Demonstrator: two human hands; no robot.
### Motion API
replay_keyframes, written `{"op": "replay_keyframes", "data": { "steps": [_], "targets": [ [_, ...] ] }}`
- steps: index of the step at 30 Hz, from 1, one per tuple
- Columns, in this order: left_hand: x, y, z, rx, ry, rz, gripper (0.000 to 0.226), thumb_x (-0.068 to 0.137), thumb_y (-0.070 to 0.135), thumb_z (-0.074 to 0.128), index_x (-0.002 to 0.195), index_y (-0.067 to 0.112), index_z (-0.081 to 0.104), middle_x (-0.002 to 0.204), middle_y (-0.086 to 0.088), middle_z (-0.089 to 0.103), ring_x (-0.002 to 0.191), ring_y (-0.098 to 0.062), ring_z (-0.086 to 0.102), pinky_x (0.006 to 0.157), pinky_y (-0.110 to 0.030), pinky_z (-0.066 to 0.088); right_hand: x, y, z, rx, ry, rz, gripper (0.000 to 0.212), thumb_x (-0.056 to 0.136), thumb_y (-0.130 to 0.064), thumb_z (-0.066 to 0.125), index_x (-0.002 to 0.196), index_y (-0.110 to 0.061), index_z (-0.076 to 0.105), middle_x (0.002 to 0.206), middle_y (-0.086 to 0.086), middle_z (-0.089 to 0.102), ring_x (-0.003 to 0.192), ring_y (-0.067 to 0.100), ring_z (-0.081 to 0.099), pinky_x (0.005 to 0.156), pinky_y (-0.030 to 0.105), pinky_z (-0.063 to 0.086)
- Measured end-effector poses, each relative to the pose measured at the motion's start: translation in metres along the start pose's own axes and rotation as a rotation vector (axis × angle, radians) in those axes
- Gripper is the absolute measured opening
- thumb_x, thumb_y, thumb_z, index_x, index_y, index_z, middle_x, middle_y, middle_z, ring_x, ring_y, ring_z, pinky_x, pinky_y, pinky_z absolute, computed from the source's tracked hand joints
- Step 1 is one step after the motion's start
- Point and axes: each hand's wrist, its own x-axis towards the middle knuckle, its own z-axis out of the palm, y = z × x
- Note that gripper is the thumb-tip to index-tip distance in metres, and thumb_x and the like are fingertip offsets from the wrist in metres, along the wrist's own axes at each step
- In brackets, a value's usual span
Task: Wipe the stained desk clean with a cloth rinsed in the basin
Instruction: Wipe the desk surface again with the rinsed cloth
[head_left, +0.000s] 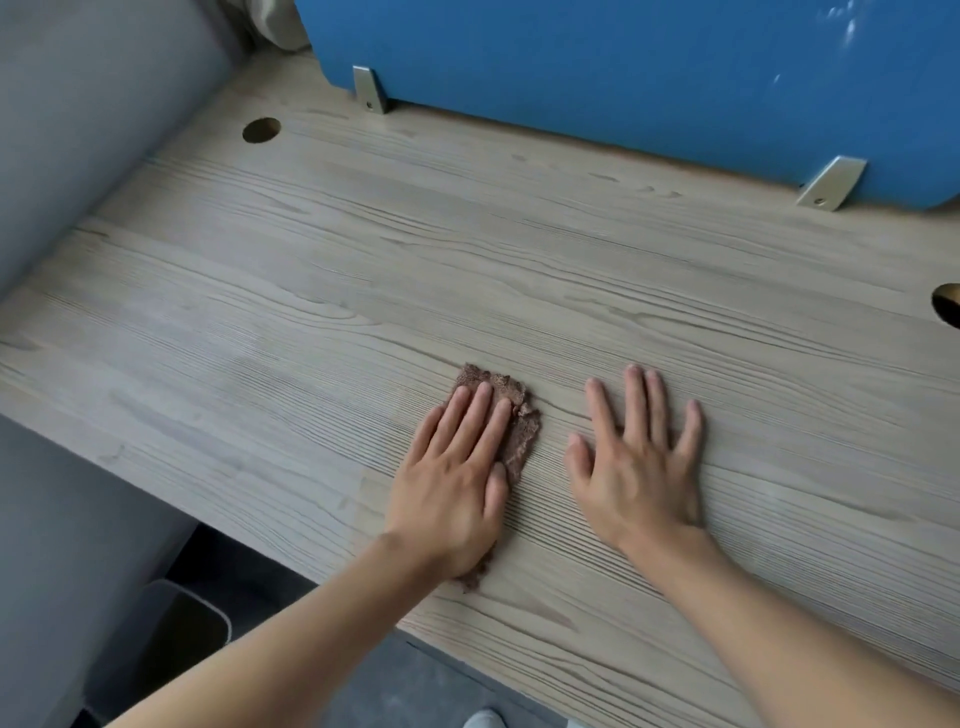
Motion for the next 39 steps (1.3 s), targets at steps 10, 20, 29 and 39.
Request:
{"op": "replay_keyframes", "data": {
  "steps": [10, 20, 29, 39],
  "targets": [
    [0.021, 0.009, 0.001, 0.022, 0.02, -0.015, 0.066, 0.098, 0.041, 0.02, 0.16, 0.022, 0.01, 0.167, -0.001, 0.003, 0.154, -0.017, -0.007, 0.125, -0.04, 0.003, 0.008, 0.001, -0.007, 0.008, 0.008, -0.025, 0.062, 0.089, -0.049, 0.032, 0.14, -0.021, 0.053, 0.148, 0.022, 0.045, 0.14, 0.037, 0.035, 0.11, 0.063, 0.02],
    [0.044, 0.015, 0.0, 0.011, 0.071, -0.105, 0.067, 0.096, 0.04, 0.021, 0.159, 0.019, 0.015, 0.166, -0.003, 0.006, 0.154, -0.019, -0.004, 0.124, -0.041, 0.008, 0.055, 0.013, -0.003, 0.084, 0.032, -0.049, 0.065, 0.093, -0.05, 0.024, 0.151, -0.027, 0.042, 0.161, 0.016, 0.03, 0.151, 0.032, 0.023, 0.119, 0.06, 0.012],
    [0.081, -0.009, -0.004, 0.026, 0.097, -0.136, 0.065, 0.097, 0.037, 0.024, 0.159, 0.016, 0.018, 0.166, -0.004, 0.011, 0.154, -0.018, 0.001, 0.123, -0.041, 0.01, 0.057, 0.017, -0.004, 0.079, 0.062, -0.06, 0.063, 0.093, -0.05, 0.032, 0.149, -0.024, 0.046, 0.159, 0.017, 0.032, 0.15, 0.031, 0.026, 0.117, 0.062, 0.018],
    [0.101, -0.024, -0.008, 0.012, 0.067, -0.004, 0.067, 0.096, 0.039, 0.021, 0.159, 0.017, 0.016, 0.166, -0.004, 0.01, 0.154, -0.017, 0.001, 0.124, -0.04, 0.009, 0.055, 0.015, -0.001, 0.067, 0.091, -0.048, 0.063, 0.093, -0.049, 0.033, 0.149, -0.024, 0.045, 0.161, 0.015, 0.03, 0.151, 0.029, 0.024, 0.118, 0.06, 0.018]
  ]
}}
